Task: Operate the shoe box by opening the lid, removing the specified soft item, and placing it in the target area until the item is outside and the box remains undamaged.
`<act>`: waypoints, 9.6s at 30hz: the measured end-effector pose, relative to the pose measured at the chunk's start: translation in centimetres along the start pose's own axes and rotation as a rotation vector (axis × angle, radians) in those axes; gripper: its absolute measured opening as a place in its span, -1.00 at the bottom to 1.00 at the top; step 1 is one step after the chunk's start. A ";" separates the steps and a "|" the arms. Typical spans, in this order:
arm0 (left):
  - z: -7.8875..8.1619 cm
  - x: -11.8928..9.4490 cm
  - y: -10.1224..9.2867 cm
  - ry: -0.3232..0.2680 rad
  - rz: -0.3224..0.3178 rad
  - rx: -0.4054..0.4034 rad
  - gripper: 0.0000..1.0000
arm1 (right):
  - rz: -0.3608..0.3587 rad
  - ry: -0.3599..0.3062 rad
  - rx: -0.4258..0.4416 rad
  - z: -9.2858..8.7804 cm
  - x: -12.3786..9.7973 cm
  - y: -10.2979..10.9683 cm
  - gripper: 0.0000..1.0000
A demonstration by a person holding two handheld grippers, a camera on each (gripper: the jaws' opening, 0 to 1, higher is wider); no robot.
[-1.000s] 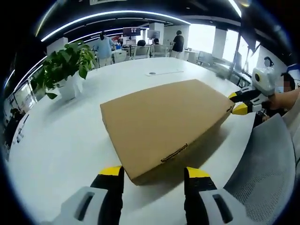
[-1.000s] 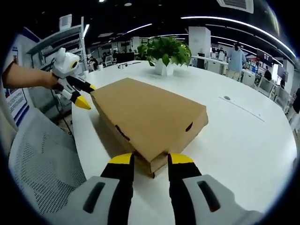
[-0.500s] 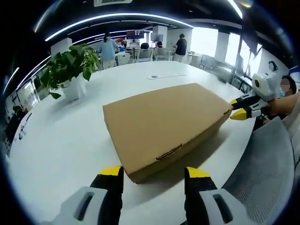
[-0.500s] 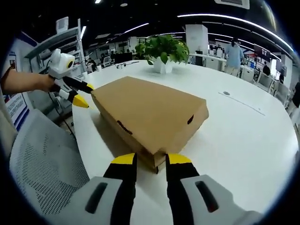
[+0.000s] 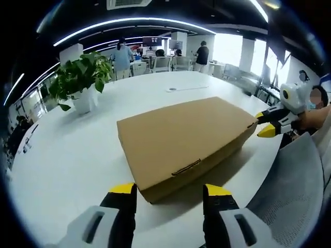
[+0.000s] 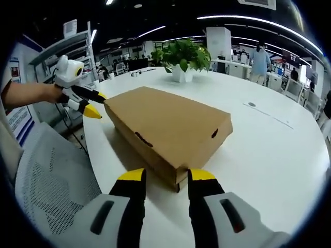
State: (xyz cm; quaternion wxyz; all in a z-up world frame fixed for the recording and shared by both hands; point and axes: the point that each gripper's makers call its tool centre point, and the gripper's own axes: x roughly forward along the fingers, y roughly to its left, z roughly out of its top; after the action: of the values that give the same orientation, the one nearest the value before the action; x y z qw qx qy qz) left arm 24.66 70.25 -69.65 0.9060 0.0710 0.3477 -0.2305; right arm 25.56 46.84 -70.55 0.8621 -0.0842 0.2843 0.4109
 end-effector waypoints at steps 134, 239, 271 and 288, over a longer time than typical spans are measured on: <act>19.3 1.6 11.8 -0.292 0.213 0.034 -0.91 | -0.222 -0.041 -0.122 9.1 4.2 -12.1 -0.85; 10.4 7.0 11.1 0.062 0.216 -0.155 -0.67 | -0.131 0.050 -0.142 9.2 5.2 -13.5 -0.59; 6.7 5.6 2.2 0.159 0.039 -0.189 -0.46 | -0.012 0.083 -0.123 7.7 4.3 -9.1 -0.34; 3.9 7.9 -1.4 0.229 -0.086 -0.275 -0.43 | 0.018 0.115 -0.163 6.8 4.8 -7.6 -0.30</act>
State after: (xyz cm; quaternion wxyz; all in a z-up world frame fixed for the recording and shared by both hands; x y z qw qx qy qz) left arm 31.51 64.95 -71.93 0.8509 -0.0427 0.4798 -0.2099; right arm 36.55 47.68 -68.34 0.8309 -0.1752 0.2997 0.4349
